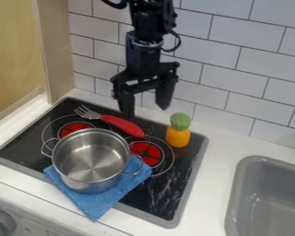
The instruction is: Move the red fork at the left lower side of the stove
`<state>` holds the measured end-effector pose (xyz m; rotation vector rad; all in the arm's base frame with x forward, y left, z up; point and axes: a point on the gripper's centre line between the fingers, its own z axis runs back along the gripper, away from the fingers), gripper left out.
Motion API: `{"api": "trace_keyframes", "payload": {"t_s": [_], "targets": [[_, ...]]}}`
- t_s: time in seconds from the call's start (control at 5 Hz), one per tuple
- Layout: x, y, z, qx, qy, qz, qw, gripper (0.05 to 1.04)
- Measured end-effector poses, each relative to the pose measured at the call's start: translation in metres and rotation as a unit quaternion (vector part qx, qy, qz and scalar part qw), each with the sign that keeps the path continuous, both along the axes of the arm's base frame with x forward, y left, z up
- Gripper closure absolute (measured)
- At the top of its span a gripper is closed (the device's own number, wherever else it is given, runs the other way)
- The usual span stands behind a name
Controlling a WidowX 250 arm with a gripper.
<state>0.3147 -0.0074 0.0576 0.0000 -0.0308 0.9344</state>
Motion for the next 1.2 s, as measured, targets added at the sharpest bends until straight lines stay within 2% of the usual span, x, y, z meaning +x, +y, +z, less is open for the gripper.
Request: {"api": "trace_keyframes", "payload": {"t_s": [0.2, 0.6, 1.0, 1.2], "targets": [[0.003, 0.019, 0.009, -0.006, -0.029, 0.055, 0.998, 0.084], [0.008, 0.042, 0.004, -0.021, -0.054, 0.155, 0.9862, 0.084], [0.011, 0.044, -0.025, -0.034, -0.039, 0.208, 0.9769, 0.084], [0.005, 0.045, -0.046, -0.025, -0.007, 0.218, 0.9755, 0.084]]}}
